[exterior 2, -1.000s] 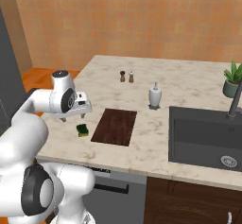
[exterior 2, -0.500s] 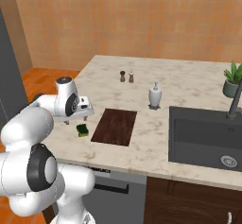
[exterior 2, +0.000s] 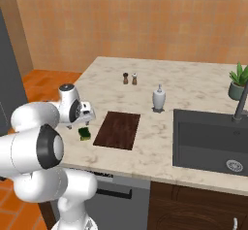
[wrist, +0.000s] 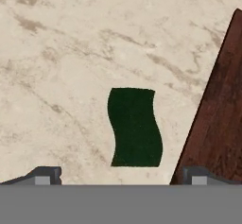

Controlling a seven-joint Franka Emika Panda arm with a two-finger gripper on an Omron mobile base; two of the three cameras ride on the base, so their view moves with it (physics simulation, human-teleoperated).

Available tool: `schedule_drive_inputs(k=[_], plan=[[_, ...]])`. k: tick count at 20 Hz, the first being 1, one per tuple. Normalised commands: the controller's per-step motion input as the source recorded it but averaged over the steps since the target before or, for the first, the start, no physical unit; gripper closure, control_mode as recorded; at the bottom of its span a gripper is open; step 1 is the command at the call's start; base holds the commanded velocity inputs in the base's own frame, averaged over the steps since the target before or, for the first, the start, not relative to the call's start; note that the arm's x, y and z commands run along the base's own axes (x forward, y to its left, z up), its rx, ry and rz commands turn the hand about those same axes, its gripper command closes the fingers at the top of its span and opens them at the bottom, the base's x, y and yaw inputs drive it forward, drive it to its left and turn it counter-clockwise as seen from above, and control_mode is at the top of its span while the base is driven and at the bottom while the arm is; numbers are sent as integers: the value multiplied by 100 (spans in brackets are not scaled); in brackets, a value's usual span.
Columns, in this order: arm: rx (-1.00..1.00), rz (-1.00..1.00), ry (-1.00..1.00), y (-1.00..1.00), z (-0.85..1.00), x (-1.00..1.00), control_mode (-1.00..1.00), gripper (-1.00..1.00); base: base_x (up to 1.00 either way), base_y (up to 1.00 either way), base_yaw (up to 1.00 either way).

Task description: Pick up the sponge from the counter and clean the cutting board by briefly scrubbing or pressing down on the cutting board. Once finished, release the sponge.

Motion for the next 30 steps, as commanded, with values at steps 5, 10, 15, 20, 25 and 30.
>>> schedule_drive_inputs(k=[5, 10, 15, 20, 25, 30], plan=[[0, 0, 0, 0, -22, 14, -100, -100, 0, 0, 0], [0, 0, 0, 0, -35, 9, -100, -100, 0, 0, 0], [0, 0, 0, 0, -24, 9, -100, -100, 0, 0, 0], [0, 0, 0, 0, -20, 8, -100, -100, 0, 0, 0], [0, 0, 0, 0, -6, 14, -100, -100, 0, 0, 0], [0, 0, 0, 0, -25, 15, -100, -100, 0, 0, 0]])
